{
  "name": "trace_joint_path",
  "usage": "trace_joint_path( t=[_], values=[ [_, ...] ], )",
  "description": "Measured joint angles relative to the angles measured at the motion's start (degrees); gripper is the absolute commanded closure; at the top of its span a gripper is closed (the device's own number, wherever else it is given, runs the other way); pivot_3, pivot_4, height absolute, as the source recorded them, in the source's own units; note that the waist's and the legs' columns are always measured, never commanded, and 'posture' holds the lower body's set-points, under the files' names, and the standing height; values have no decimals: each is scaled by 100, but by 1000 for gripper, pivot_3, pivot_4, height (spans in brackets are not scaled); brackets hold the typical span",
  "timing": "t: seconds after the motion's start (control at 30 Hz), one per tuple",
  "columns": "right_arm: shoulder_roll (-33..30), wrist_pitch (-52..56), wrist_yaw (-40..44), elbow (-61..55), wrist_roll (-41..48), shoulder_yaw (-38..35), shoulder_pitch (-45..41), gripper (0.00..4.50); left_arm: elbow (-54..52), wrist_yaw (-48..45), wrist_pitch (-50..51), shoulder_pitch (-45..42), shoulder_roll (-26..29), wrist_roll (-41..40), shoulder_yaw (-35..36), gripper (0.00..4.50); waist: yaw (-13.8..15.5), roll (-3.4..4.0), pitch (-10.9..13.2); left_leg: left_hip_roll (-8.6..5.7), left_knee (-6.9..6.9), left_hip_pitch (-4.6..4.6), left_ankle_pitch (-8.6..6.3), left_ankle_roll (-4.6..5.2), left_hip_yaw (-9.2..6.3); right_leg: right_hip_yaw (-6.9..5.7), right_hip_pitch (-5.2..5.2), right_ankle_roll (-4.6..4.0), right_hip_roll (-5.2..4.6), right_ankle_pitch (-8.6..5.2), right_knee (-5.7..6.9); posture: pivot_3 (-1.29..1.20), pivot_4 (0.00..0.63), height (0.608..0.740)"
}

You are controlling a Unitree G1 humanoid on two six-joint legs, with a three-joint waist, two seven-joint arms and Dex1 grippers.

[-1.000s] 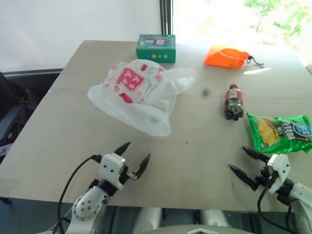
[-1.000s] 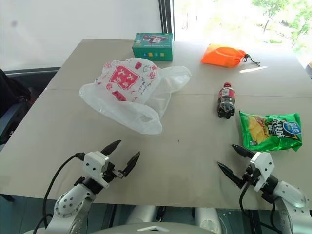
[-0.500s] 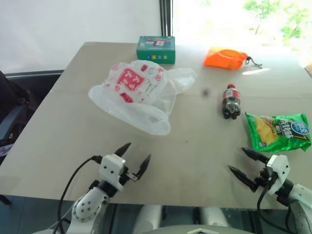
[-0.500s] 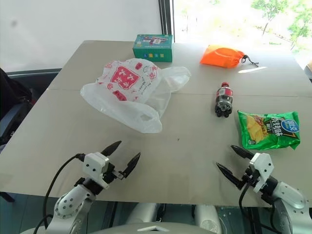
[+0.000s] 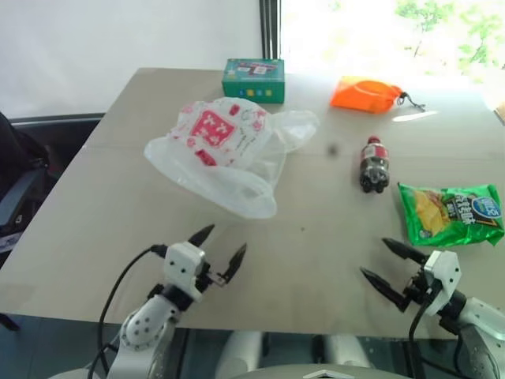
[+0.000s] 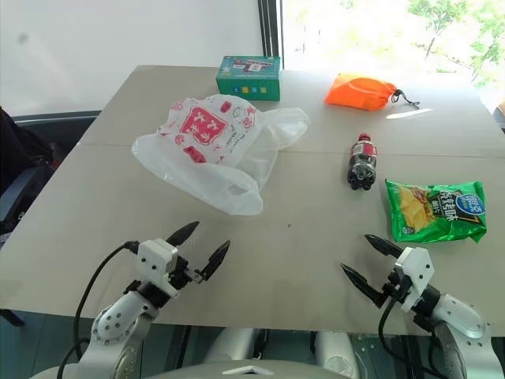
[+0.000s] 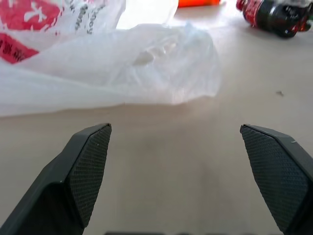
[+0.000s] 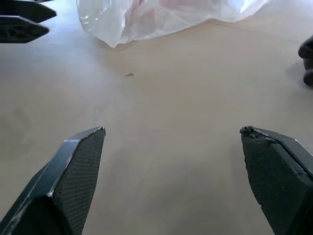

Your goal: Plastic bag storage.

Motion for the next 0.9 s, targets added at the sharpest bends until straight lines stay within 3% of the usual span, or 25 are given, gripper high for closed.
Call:
trace_joint_path(
  t=[0.23,0.4,0.73,0.8,0.9],
  values=[
    [18,453,-252,-646,163,254,-466,27,98,113,760,-1225,-326,-59,-494,0,-7,-2,-1,-4,13,0,14,-24,1,-2,0,3,26,1,7,0,150,740],
    [36,543,-349,-670,175,268,-604,27,667,532,1576,-1917,-550,325,-836,0,3,-3,0,-7,22,-3,15,-24,-1,-10,0,3,32,2,10,0,150,740],
    [84,516,-465,-662,158,264,-615,27,909,891,2169,-2375,-881,457,-881,0,-1,-2,-1,-4,33,-5,16,-26,0,-3,-1,4,31,2,13,0,150,740],
    [84,513,-475,-662,157,263,-608,0,923,917,2395,-2418,-941,381,-835,540,-2,-2,-1,-4,39,-8,16,-26,-1,-3,-1,4,31,2,14,0,150,740],
    [85,506,-477,-657,157,263,-608,0,924,886,2617,-2499,-930,301,-790,1754,-2,-2,-1,-5,42,-8,16,-26,-2,-2,-1,4,31,2,16,0,150,740]
  ],
)
